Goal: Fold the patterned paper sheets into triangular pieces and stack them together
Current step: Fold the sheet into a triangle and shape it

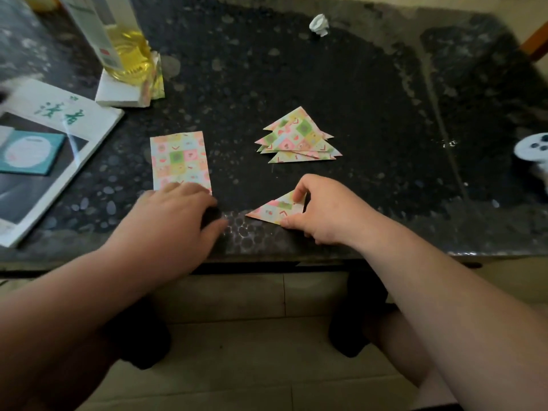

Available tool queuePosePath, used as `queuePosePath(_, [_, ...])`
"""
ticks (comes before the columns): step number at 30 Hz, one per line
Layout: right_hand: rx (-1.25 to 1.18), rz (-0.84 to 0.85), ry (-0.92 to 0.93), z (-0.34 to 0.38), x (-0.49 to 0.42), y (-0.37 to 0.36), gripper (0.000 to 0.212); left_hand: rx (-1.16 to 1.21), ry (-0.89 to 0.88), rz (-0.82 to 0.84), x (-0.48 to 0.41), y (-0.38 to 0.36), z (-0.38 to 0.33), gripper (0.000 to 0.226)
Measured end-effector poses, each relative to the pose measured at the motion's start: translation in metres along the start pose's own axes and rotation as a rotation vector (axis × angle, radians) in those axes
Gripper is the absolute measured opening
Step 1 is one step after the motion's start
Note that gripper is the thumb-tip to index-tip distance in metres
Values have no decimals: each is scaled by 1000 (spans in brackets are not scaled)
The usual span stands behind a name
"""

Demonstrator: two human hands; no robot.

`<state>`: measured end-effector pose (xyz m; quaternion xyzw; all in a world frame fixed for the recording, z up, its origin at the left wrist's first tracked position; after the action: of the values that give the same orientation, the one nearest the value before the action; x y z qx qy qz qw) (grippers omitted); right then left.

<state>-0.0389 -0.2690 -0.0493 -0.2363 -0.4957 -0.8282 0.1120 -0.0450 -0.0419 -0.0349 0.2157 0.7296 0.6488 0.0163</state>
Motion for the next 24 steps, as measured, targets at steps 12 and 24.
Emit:
queuePosePath(12, [30, -46, 155, 9, 6, 6, 10, 629, 159, 105, -51, -16, -44, 28])
queuePosePath(24, [-343, -420, 364, 30, 41, 53, 17, 1416, 423, 253, -36, 35, -42, 22])
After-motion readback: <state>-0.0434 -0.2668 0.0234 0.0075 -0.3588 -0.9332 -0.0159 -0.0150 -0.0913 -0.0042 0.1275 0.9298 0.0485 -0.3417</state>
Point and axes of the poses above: each hand's wrist, its own x-axis away from the middle knuckle, its own y-axis out of the back of the hand, z = x × y, the point moved 3 cm from there along -x, towards the middle knuckle, and after that the axes turned 1 degree about -z, right-handed, at the moved point
